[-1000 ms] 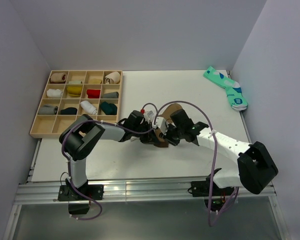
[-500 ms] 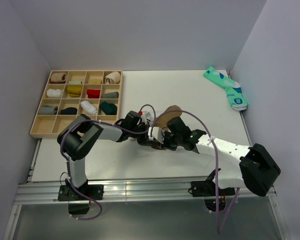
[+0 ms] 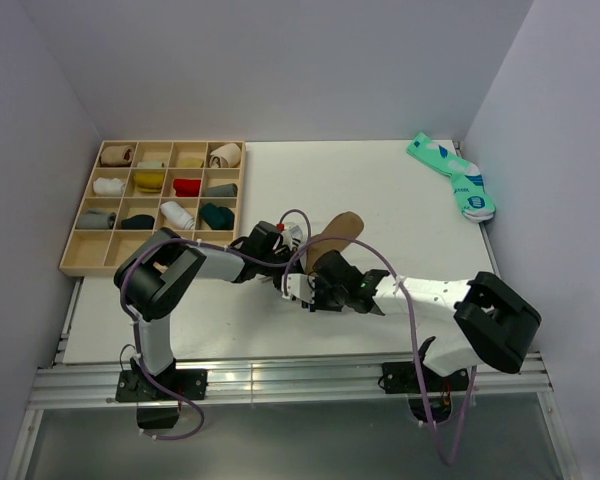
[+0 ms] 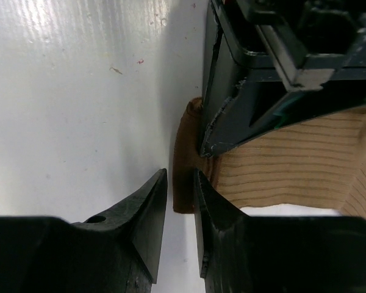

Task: Roll the socks
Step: Roll the sock at the center of the board.

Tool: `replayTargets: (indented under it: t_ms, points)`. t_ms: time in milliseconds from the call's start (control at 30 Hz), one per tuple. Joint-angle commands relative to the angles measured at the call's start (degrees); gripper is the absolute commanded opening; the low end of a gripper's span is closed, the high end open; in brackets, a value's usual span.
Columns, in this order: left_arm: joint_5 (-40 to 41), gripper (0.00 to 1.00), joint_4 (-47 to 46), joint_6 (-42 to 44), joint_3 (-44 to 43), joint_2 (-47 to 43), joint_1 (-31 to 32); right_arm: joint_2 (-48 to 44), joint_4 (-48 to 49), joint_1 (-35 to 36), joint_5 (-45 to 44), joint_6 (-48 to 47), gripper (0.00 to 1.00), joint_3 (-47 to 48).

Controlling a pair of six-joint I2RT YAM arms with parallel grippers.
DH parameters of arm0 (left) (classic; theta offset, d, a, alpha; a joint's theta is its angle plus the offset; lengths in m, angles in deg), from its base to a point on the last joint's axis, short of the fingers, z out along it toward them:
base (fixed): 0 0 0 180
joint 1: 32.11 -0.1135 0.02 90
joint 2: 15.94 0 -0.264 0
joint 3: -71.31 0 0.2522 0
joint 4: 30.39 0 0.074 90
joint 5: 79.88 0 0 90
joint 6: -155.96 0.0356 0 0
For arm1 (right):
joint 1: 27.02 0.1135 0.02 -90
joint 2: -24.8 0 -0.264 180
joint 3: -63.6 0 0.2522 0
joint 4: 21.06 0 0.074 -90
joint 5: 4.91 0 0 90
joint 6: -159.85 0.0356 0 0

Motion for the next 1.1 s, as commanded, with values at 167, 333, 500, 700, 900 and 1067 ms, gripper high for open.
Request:
replayTargets:
  t_ms: [167, 333, 500, 700, 900, 1067]
  points:
    - [2.63, 0.00, 7.26, 2.35, 1.46, 0.79, -0.06, 3.59, 2.60, 0.76, -3.96, -0.61, 0.32, 1.12]
    - [2.02, 0.00, 6.03, 2.00, 1.55, 1.66, -0.06, 4.21, 2.34, 0.76, -5.02, -0.44, 0.34, 0.86]
    - [1.58, 0.01, 5.32, 1.38, 1.46, 2.54, -0.33, 5.53, -0.03, 0.68, -4.41, -0.26, 0.33, 1.91]
    - [1.49, 0.05, 3.83, 0.59, 1.99, 3.77, -0.42, 5.35, -2.92, 0.06, -0.90, 0.79, 0.19, 3.32]
    - [3.86, 0.17, 2.51, 0.15, 3.22, 2.20, -0.50, 4.65, -8.64, -3.62, 6.66, 1.23, 0.13, 5.86]
    - [6.93, 0.19, 1.11, -0.64, 4.36, 0.27, -0.50, 4.82, -14.17, -9.33, 16.24, 0.71, 0.11, 9.72]
